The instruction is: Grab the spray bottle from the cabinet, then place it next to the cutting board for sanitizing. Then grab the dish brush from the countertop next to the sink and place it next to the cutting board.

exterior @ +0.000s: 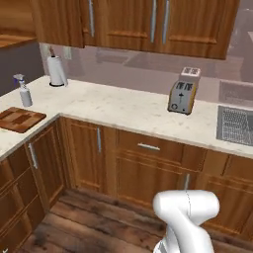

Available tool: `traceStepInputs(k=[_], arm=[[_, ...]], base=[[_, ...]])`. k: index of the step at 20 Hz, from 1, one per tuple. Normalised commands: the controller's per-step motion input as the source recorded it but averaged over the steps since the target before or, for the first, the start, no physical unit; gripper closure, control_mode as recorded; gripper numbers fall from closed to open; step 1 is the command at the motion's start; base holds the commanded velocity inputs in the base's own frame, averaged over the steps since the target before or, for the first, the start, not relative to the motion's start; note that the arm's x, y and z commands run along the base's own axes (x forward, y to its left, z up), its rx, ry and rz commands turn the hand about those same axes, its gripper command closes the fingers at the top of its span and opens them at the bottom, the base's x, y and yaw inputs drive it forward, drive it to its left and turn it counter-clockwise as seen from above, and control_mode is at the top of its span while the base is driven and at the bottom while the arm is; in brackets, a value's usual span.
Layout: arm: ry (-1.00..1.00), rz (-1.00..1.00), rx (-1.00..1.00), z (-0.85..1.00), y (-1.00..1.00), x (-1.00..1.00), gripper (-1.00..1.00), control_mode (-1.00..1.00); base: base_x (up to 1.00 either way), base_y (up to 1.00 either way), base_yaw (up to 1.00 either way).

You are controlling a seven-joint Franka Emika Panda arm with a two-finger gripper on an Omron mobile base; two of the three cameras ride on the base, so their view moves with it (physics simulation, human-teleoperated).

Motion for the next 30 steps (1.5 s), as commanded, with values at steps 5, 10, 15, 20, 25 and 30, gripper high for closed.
traceStepInputs(k=[5, 10, 15, 20, 25, 30], arm=[[0.0, 0.0, 0.0, 0.0, 0.0, 0.0, 1.0, 1.0], [0.0, 0.0, 0.0, 0.0, 0.0, 0.0, 1.0, 1.0], [0.0, 0.0, 0.0, 0.0, 0.0, 0.0, 1.0, 1.0], [0.0, 0.0, 0.0, 0.0, 0.0, 0.0, 1.0, 1.0], [0.0, 0.0, 0.0, 0.0, 0.0, 0.0, 1.0, 1.0], [0.0, 0.0, 0.0, 0.0, 0.0, 0.0, 1.0, 1.0]], base=[[0.93, 0.26, 0.66], [1.0, 0.01, 0.55], [1.0, -0.27, 0.46], [1.0, 0.33, 0.33], [0.84, 0.47, 0.32], [0.81, 0.04, 0.37]])
